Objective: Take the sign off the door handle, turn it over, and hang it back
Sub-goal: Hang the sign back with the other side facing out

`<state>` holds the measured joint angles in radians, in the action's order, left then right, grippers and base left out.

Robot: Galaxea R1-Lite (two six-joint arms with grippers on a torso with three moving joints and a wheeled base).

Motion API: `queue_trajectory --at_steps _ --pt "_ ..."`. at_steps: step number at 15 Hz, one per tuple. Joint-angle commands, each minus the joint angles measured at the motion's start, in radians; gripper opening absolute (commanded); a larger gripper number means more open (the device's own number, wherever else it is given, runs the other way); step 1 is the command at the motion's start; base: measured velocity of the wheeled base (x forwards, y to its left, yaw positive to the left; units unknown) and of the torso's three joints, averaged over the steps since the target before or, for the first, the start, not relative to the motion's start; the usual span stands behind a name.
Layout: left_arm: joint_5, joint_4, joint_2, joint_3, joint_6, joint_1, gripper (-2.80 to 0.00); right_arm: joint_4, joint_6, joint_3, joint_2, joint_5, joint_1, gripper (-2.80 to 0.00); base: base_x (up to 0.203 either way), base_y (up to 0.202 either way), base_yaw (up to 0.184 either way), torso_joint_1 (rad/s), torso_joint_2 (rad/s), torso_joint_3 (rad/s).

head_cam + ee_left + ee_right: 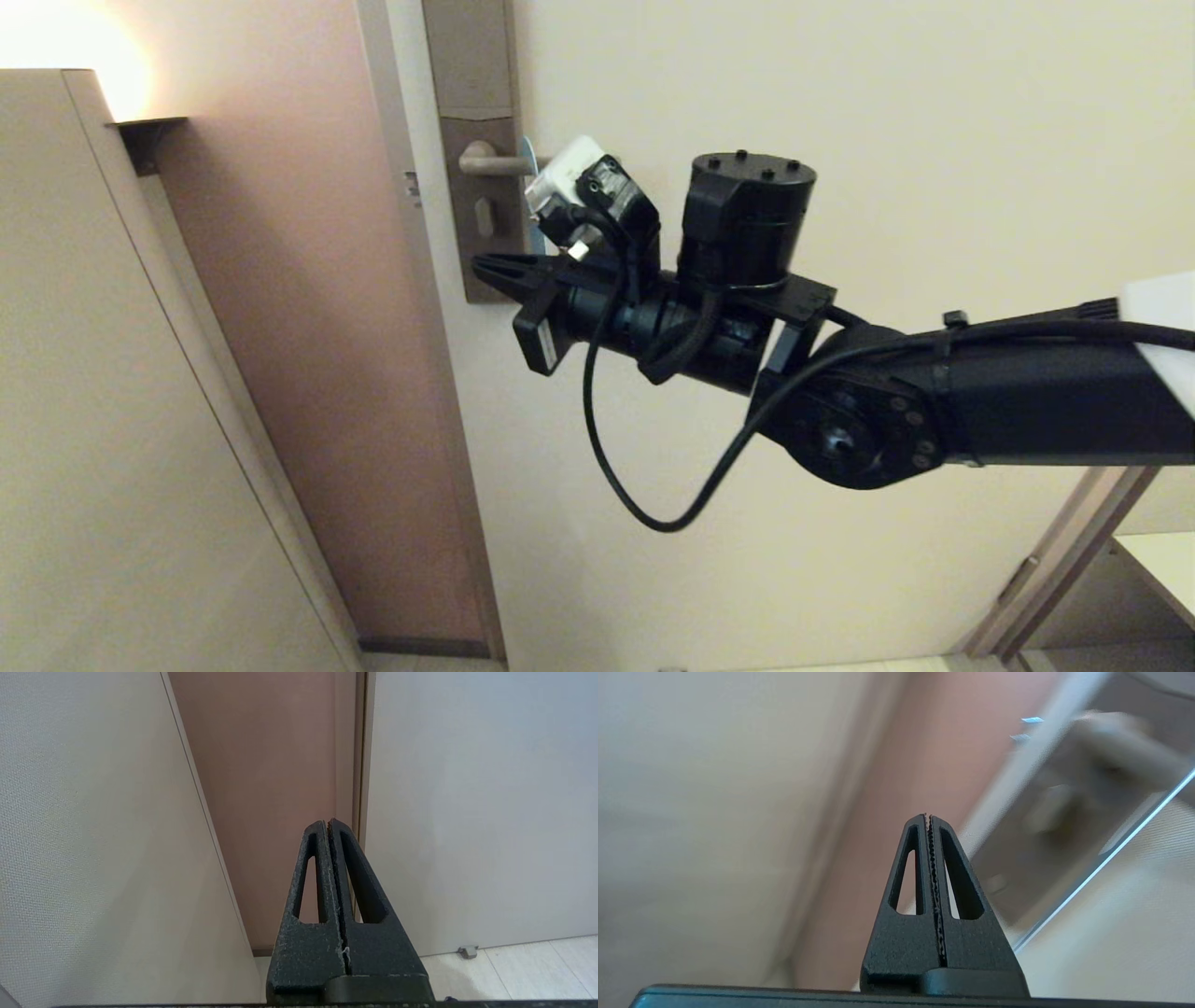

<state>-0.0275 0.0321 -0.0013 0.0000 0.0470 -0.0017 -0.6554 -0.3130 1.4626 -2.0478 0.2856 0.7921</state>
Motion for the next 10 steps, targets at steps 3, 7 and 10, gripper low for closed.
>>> queue_trajectory --at_steps 3,7,10 --pt "-0.002 0.0 0.001 0.0 0.001 0.0 -2.8 0.091 0.0 -0.137 0.175 0.055 -0.06 -2.8 0.0 0.0 0.0 0.0 0.0 0.0" --pt "-0.002 0.0 0.001 0.0 0.001 0.0 -2.8 0.114 -0.011 -0.126 0.151 0.057 -0.12 -2.8 0.0 0.0 0.0 0.0 0.0 0.0" --pt "0.001 0.0 0.001 0.0 0.001 0.0 -2.8 0.102 -0.036 -0.068 0.083 0.025 -0.133 -2.8 0.0 0.0 0.0 0.0 0.0 0.0"
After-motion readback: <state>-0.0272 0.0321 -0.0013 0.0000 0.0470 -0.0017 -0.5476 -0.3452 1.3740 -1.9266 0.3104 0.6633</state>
